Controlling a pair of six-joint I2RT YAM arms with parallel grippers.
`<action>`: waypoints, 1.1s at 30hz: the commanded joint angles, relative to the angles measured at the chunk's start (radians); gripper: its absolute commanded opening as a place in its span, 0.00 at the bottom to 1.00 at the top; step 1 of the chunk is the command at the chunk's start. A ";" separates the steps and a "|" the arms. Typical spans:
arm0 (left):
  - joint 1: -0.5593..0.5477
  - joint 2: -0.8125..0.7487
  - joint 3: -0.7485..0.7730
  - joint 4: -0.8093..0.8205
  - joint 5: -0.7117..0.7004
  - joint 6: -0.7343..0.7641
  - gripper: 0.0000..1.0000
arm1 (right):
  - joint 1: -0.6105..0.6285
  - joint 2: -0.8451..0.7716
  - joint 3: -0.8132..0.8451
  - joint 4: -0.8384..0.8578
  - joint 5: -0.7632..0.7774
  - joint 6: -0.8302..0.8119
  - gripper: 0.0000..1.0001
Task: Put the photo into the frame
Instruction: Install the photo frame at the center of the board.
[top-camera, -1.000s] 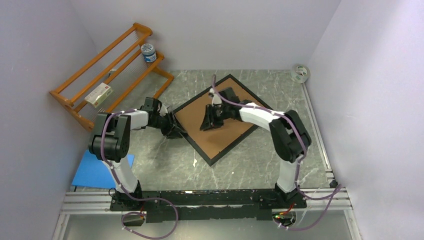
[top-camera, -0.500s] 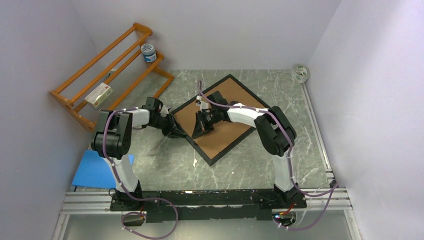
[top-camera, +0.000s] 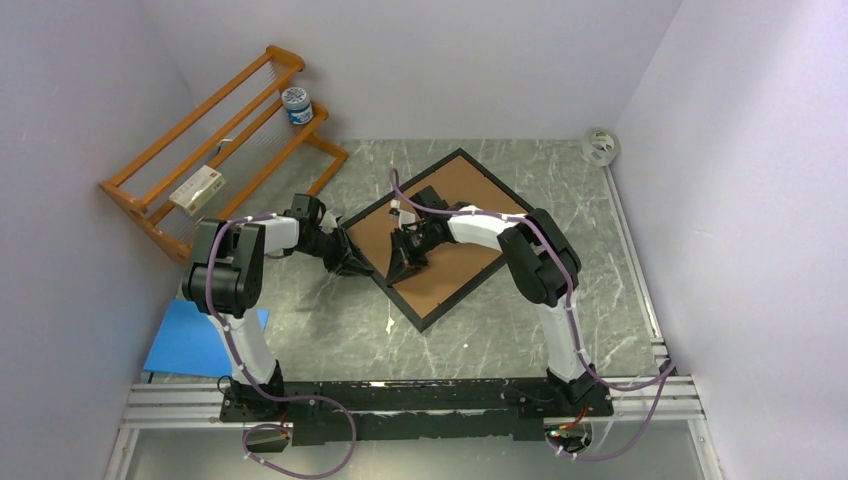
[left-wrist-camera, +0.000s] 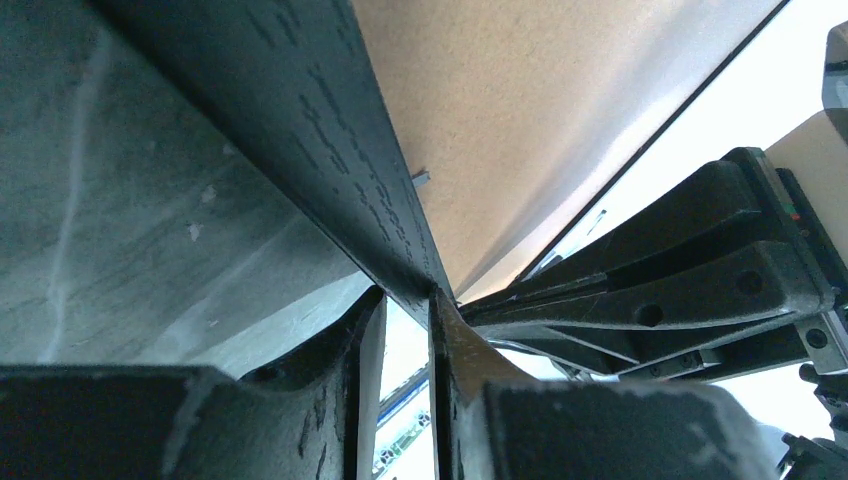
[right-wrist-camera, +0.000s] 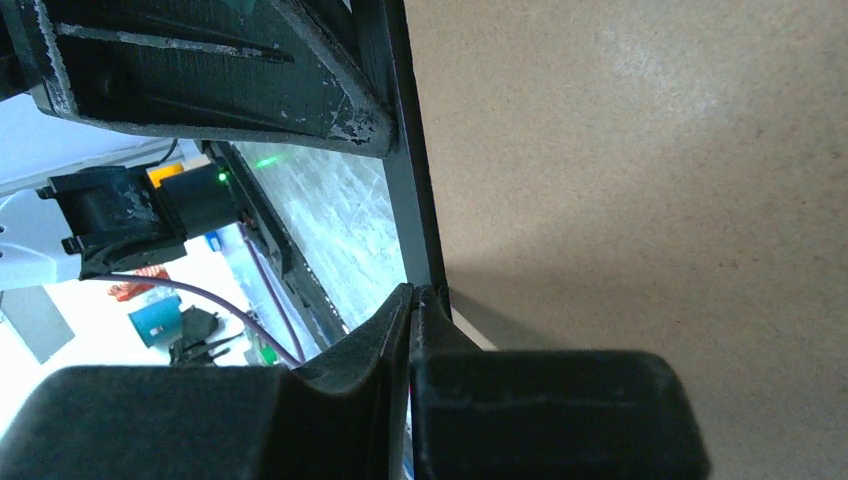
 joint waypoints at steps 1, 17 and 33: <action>-0.004 0.045 -0.017 -0.043 -0.147 0.044 0.25 | 0.004 0.022 0.030 -0.043 0.075 -0.048 0.08; -0.004 0.040 -0.021 -0.047 -0.151 0.047 0.25 | -0.002 0.046 -0.040 0.020 0.235 -0.022 0.15; -0.004 0.035 -0.026 -0.047 -0.151 0.049 0.25 | -0.036 0.063 -0.069 0.024 0.276 -0.022 0.14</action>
